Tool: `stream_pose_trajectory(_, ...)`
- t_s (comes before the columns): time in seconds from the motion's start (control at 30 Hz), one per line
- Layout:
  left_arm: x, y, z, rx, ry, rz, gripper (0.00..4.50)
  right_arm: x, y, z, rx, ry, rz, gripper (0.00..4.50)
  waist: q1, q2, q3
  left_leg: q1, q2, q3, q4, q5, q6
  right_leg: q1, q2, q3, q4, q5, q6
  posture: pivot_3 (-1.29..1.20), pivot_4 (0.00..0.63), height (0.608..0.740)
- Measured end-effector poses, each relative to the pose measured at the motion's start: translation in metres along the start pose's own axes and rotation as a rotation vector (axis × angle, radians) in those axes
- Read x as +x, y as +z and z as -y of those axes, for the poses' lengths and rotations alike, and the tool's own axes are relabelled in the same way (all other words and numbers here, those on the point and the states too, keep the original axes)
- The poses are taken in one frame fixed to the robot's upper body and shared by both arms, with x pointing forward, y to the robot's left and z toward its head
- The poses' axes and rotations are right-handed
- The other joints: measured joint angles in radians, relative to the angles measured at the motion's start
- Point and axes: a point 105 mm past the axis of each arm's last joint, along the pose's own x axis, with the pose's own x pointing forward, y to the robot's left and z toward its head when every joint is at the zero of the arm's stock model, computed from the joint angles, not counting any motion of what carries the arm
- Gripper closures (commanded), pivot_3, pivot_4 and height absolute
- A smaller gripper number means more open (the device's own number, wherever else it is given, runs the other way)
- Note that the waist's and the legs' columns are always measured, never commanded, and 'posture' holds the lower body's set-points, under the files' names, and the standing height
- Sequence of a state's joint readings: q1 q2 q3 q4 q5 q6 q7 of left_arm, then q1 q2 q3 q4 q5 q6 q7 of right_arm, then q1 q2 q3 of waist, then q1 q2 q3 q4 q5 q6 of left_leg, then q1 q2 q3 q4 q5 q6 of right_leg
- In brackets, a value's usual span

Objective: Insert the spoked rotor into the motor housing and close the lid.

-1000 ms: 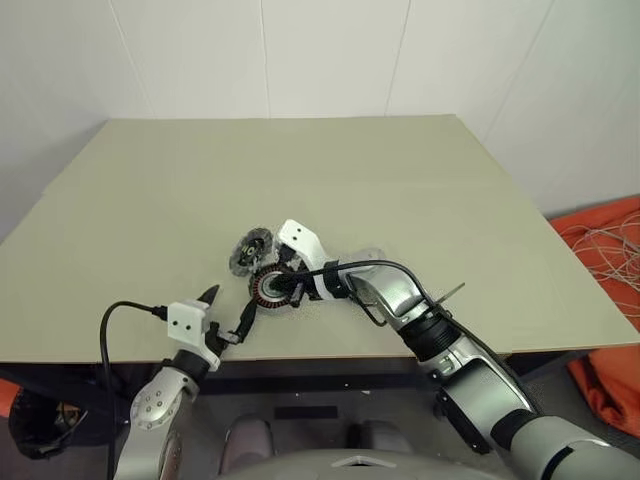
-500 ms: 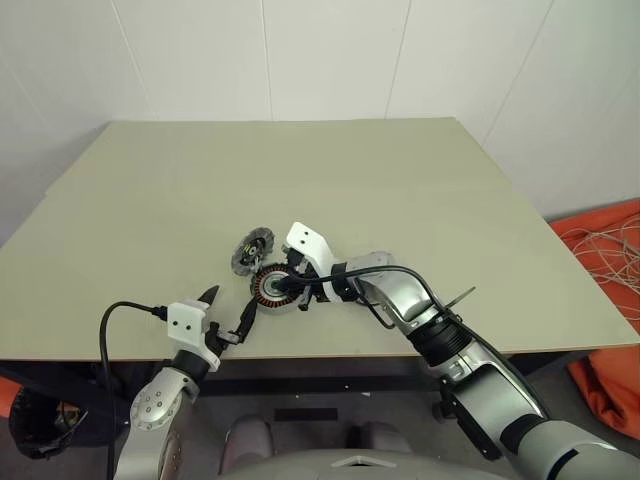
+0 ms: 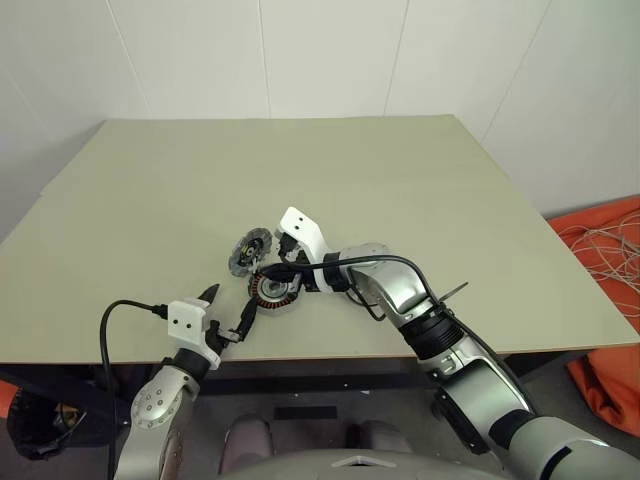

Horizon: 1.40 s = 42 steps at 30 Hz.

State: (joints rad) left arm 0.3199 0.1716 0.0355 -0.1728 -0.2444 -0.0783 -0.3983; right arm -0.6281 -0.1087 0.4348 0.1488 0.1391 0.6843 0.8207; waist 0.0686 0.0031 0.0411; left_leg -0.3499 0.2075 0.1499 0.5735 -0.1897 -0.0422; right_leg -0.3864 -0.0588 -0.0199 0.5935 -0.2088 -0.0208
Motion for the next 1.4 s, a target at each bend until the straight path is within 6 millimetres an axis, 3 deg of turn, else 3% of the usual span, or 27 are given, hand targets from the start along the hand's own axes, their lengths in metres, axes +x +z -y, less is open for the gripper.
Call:
stream_pose_trajectory(0.17,0.000,0.000,0.000,0.000,0.000,-0.001,0.00,-0.002,-0.008,0.000,0.001,0.004,-0.033,4.48,0.000,0.000,0.000,0.001,0.000,0.000,0.000,0.000,0.000,0.001,0.000,0.000,0.000,0.000,0.001,0.00,0.000,0.740)
stream_pose_trajectory(0.27,-0.001,-0.001,0.000,-0.001,0.001,-0.005,0.00,-0.004,-0.031,0.001,0.023,0.002,-0.114,4.48,0.000,0.000,0.000,0.000,0.000,0.000,0.000,0.000,0.000,0.001,0.000,0.000,0.000,0.000,0.001,0.00,0.000,0.740)
stream_pose_trajectory(0.7,-0.001,-0.002,0.001,-0.002,0.001,-0.006,0.00,-0.010,-0.031,0.002,0.011,0.010,-0.101,4.48,0.001,0.000,0.000,0.001,0.000,0.000,0.000,0.000,0.000,0.001,-0.001,0.000,0.000,-0.001,0.001,0.00,0.000,0.740)
stream_pose_trajectory(0.9,-0.001,-0.001,0.000,0.000,0.001,-0.005,0.00,-0.026,-0.001,0.014,0.020,-0.046,0.050,4.48,0.000,0.000,0.000,0.001,0.000,0.000,0.000,0.000,0.000,0.001,0.000,0.000,0.000,0.000,0.001,0.00,0.000,0.740)
stream_pose_trajectory(1.23,0.000,0.000,0.000,0.003,-0.003,0.000,0.00,-0.031,-0.006,0.020,0.030,-0.097,0.052,4.48,0.000,0.000,0.000,0.000,0.000,0.000,0.000,0.000,0.000,0.000,0.000,0.000,0.000,0.000,0.001,0.00,0.000,0.740)
stream_pose_trajectory(1.4,0.000,0.000,0.000,0.003,-0.002,-0.003,0.00,-0.050,0.026,0.025,0.027,-0.144,0.201,4.48,0.002,0.000,0.000,0.000,0.000,0.000,0.000,0.000,0.000,0.001,-0.001,0.000,0.000,-0.001,0.001,0.00,0.000,0.740)
